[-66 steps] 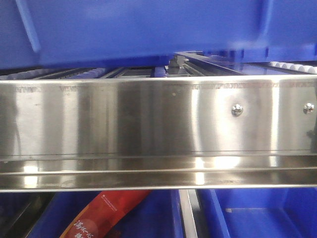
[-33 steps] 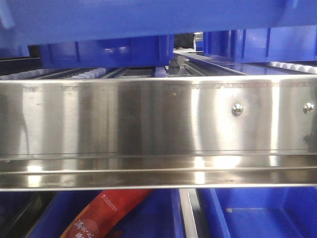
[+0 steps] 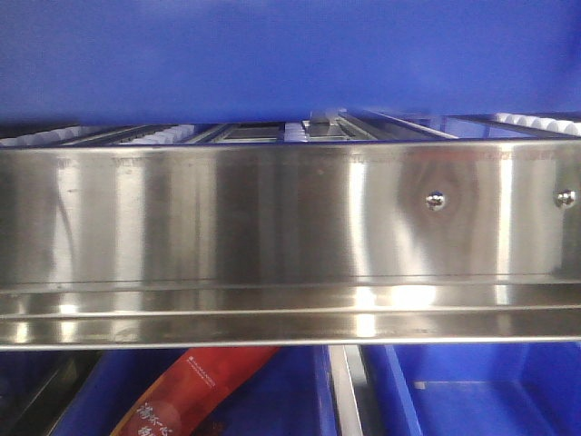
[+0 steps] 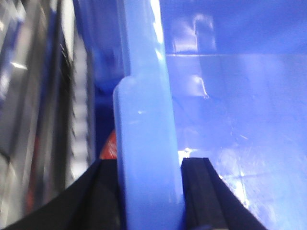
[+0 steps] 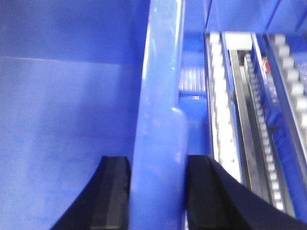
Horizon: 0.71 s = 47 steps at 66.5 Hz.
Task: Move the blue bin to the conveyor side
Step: 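Lift the blue bin with both grippers and pull it off the rollers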
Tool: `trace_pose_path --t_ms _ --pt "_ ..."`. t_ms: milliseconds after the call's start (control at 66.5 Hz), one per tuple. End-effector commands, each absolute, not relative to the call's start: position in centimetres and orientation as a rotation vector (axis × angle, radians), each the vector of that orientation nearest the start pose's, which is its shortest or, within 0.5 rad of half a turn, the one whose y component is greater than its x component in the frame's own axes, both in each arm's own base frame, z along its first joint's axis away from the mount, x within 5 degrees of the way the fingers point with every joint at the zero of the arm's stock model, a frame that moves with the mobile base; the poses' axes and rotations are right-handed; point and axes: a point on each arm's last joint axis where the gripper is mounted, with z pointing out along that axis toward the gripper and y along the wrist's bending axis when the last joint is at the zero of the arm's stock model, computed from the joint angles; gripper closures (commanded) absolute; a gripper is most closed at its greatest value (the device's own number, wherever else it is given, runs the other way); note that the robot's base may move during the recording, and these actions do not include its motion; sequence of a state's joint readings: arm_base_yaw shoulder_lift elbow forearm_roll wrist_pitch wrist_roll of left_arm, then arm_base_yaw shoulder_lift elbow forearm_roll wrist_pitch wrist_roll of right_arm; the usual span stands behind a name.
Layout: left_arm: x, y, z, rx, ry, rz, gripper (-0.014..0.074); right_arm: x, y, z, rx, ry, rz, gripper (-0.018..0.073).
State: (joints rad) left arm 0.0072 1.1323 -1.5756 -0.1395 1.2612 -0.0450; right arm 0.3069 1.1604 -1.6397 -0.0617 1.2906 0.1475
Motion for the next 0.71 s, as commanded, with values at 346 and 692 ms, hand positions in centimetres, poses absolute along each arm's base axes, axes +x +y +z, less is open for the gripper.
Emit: trace_pose_path --t_ms 346,692 --pt "13.9 -0.8 47.4 -0.042 2.124 -0.146 0.0615 14.8 3.4 48.3 -0.152 2.142 0.093 0.064" --pt "13.7 -0.8 47.5 -0.041 2.118 -0.146 0.0615 14.7 3.6 48.2 -0.154 2.149 0.116 0.064"
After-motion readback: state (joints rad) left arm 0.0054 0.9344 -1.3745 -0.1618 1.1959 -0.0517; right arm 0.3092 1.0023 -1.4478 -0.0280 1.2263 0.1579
